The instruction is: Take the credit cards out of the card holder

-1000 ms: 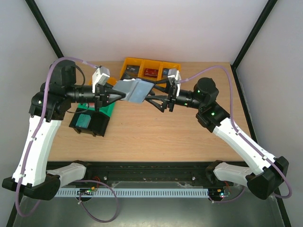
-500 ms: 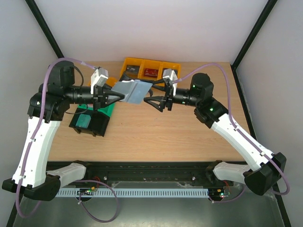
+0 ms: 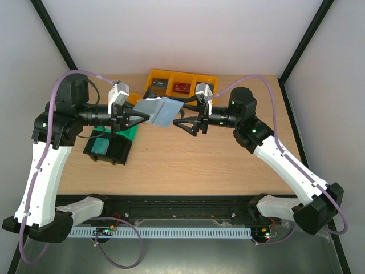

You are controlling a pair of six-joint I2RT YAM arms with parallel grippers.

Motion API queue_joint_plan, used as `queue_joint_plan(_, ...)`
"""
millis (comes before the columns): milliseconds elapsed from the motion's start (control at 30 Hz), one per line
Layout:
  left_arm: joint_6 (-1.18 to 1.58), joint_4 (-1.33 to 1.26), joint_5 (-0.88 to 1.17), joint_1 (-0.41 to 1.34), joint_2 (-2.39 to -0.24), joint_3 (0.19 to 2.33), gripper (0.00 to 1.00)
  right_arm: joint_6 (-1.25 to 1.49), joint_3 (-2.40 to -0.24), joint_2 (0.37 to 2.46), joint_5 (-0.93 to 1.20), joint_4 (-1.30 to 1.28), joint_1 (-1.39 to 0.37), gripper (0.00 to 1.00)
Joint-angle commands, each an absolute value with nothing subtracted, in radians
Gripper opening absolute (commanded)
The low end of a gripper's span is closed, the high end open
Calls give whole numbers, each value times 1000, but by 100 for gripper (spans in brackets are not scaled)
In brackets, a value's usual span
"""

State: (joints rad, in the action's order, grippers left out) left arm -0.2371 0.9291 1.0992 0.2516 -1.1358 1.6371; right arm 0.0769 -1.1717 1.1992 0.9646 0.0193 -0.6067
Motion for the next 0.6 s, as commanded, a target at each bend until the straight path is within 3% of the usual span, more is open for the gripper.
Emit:
queue_joint_plan(0,-246,922,1141,243,-1124,1633,2,170,-1187,1193,1033,151,-603,86)
queue_joint_plan(233,-228,897,1137,241,-1123,1586,2,244,-1181,1200,1032,240,-619,90)
queue_joint_plan(567,-217,883,1141,241,-1130,1568,2,338,-1228,1288,1001,334,-667,86)
